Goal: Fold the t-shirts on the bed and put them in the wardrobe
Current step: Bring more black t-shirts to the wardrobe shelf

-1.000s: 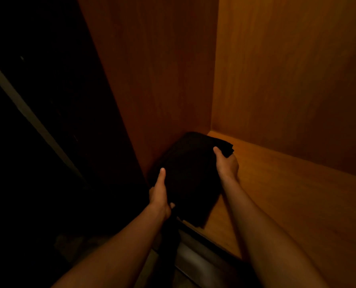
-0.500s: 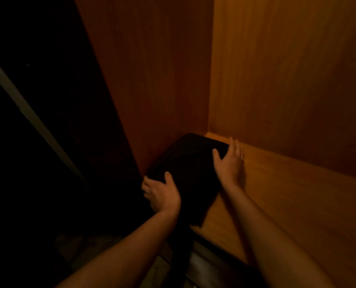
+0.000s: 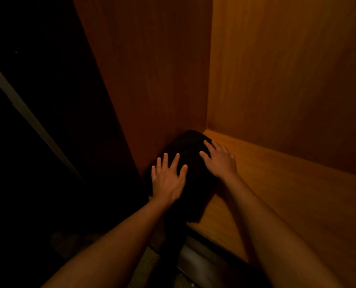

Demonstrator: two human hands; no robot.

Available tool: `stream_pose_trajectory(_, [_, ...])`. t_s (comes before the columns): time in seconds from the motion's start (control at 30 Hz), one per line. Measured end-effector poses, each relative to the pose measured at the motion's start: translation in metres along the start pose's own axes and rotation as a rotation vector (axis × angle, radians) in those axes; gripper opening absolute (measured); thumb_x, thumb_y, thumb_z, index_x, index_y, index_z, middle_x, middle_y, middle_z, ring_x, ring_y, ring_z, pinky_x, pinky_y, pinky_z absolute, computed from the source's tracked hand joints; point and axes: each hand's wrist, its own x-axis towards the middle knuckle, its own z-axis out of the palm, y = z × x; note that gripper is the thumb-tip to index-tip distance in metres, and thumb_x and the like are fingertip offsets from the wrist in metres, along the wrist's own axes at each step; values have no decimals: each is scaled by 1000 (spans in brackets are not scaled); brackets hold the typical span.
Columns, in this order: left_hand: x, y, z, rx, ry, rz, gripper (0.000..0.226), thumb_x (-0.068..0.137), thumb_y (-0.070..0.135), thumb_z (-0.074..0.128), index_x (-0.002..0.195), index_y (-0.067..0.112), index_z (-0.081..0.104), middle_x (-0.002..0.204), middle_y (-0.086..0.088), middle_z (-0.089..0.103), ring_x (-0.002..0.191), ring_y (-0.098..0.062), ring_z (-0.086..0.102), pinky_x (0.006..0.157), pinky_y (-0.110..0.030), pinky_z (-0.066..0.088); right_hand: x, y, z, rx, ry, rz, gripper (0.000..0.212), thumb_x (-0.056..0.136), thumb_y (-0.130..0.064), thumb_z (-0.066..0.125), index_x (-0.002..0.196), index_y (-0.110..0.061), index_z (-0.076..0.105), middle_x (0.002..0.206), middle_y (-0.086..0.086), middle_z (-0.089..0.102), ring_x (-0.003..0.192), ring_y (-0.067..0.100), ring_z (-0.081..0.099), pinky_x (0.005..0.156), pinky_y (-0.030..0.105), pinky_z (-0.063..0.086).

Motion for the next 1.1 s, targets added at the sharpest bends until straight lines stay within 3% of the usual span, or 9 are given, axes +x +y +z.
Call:
stream_pose_trajectory(0.23, [7,-9,15,36,-41,-21,62,100,59,22,156,36,9,165,-3,-3,151,-22,-7,120,-42,-5,6,1,14,56,-52,55,59,99,-62,24,154,-39,17,163,-5,14,150,25,9,115,52,23])
stream_pose_trajectory(0.37, [6,-10,15,35,-69,-16,63,100,60,22,156,36,6,165,-3,-6,151,-22,-9,120,-41,-6,4,0,10,84,-76,29,60,100,-61,26,154,-39,15,164,-7,9,151,24,2,117,52,19])
stream_pose_trajectory(0.5, [0,-12,7,69,-16,34,62,101,58,19,156,33,9,165,-4,-3,151,-22,-8,122,-42,-7,-15,15,4,75,185,-45,56,100,-55,35,152,-36,29,163,-7,17,151,21,4,120,52,12])
stream_pose_trajectory(0.57, [-6,-10,5,161,35,101,61,101,57,18,156,33,9,165,-3,0,151,-21,-8,120,-44,-11,-25,23,3,20,234,-94,52,101,-52,35,149,-35,35,161,-7,23,150,18,10,120,49,12])
stream_pose_trajectory(0.73, [-6,0,3,155,-119,97,61,99,62,16,155,38,14,165,0,-2,151,-19,-9,120,-52,-7,-28,28,-2,32,-40,-76,53,101,-56,30,151,-39,29,163,-12,15,150,15,11,119,47,22])
stream_pose_trajectory(0.8, [-4,8,-8,138,-147,54,64,97,65,21,154,35,24,165,0,5,152,-21,-2,121,-52,-2,-27,24,-15,56,-44,-68,54,101,-57,30,152,-37,30,163,-11,16,150,15,11,119,46,23])
stream_pose_trajectory(0.93, [1,43,-50,60,16,38,64,96,63,33,149,28,38,162,-4,22,149,-24,17,120,-51,15,-39,17,-63,120,142,-31,57,101,-56,30,152,-31,32,162,-7,21,150,17,16,119,44,22])
stream_pose_trajectory(1.1, [-9,98,-120,44,194,140,65,96,60,36,152,29,30,163,-3,19,150,-23,13,120,-51,15,-74,11,-138,164,328,1,56,101,-55,32,151,-31,35,161,-6,23,150,17,15,120,42,18])
